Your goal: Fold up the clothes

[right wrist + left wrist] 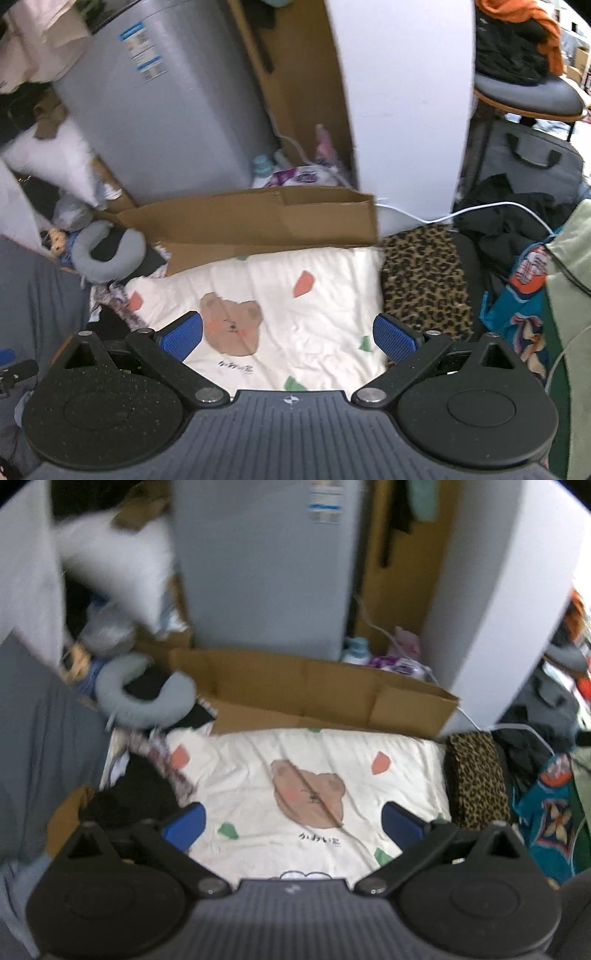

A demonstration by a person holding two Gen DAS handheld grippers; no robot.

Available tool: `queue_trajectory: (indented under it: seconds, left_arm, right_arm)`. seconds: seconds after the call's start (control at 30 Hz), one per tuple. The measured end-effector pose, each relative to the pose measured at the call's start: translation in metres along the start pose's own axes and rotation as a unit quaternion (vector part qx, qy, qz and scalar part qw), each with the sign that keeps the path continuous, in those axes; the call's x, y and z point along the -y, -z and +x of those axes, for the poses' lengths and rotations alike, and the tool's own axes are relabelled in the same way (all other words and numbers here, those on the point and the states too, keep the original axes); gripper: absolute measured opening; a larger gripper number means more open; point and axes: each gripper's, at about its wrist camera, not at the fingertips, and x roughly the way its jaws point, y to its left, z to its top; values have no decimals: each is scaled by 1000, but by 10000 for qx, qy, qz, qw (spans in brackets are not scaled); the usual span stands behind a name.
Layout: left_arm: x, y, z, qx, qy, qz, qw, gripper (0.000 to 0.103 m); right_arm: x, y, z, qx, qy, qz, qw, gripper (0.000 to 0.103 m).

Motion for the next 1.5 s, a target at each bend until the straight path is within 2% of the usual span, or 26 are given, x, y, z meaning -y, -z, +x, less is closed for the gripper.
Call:
queue_trajectory:
  seconds: [0.1,0.37,0.5,0.73,1.0,1.4,1.5]
  left_arm:
    - [-14,15,6,-43,-209,-134,9997,102]
    - [-31,55,3,-144,-200,-562,9981,102]
    - [-32,67,2,-134,-409,-646,9970,102]
    - [-19,78,6,-159,-285,-796,9963,102]
    - [-2,88,19,-341,-234,-774,9961,102]
    - [2,101,31,-563,-231,-932,9938,102]
    - [0,105,30,-580,-271,-997,9930,102]
  right_arm:
    - [-17,10,3,-8,-143,-115,9998,101]
    - [-48,36,15,-5,-386,-344,9987,101]
    - [-58,49,20,-104,-482,-448,9978,101]
    - [-66,70,17,-140,-524,-530,9971,102]
    - [-69,91,36,-331,-527,-533,9966,102]
    - [-82,110,53,-549,-430,-872,9937,102]
    - [-88,116,58,-654,-524,-942,9920,102]
